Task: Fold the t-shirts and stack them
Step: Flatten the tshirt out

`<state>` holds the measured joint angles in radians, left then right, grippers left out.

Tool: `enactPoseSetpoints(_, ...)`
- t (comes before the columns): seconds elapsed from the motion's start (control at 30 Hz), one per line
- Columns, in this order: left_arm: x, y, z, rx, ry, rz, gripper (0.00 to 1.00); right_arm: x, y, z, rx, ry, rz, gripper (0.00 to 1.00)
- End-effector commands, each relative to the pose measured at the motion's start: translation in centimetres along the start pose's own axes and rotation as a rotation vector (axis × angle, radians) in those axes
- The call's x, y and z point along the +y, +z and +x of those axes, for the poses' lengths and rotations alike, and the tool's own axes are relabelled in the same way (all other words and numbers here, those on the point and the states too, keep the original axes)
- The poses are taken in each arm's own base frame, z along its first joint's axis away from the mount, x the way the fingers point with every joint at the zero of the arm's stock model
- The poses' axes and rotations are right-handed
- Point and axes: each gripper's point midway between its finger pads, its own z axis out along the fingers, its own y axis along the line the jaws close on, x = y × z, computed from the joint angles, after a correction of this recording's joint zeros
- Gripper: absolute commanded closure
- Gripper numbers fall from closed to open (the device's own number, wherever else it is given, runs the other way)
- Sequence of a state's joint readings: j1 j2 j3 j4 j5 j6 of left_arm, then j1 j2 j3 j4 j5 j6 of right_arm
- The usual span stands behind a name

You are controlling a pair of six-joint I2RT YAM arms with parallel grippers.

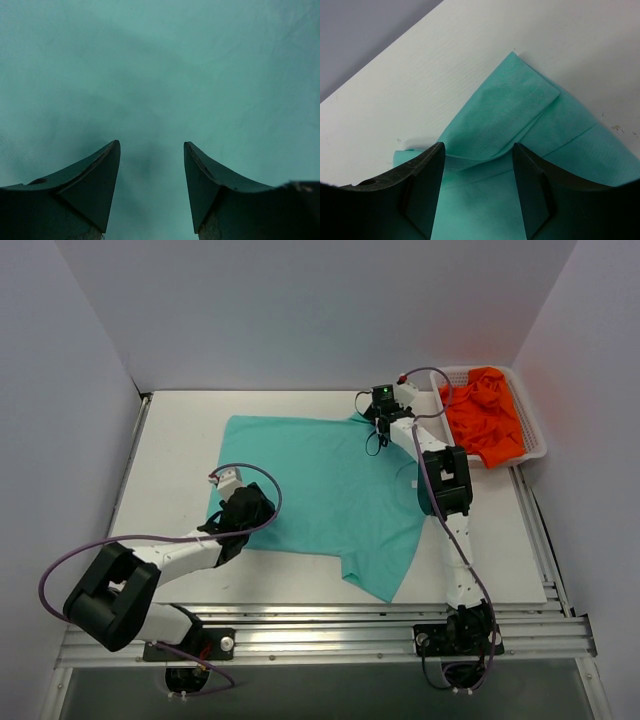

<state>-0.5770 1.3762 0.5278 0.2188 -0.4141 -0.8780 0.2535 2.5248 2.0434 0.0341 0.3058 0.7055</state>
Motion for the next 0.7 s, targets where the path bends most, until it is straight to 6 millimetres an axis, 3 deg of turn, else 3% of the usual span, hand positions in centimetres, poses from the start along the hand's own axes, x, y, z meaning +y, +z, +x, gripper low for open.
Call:
enactPoseSetpoints(0.0, -2.6, 0.4, -1.8, -0.045, -0.022, 0.068, 0.38, -0.7, 0.3, -0.4, -0.005, 0.004, 0.019, 0.48)
enactPoseSetpoints(0.1, -2.7, 0.5, -1.7, -0.042, -0.022, 0.069, 0.38, -1.0, 0.7, -0.7, -0.011, 0.01, 0.022, 0.5)
enactPoseSetpoints(0.33, -2.7, 0.8, -1.5, -0.036, -0.017, 0.061, 0.38, -1.3, 1.7, -0.9, -0.008, 0.016, 0.022, 0.75)
enactPoseSetpoints(0.67, -2.7, 1.1, -1.3, -0.03, -0.013, 0.059, 0.38, -1.7, 2.5, -0.3, 0.004, 0.015, 0.018, 0.98)
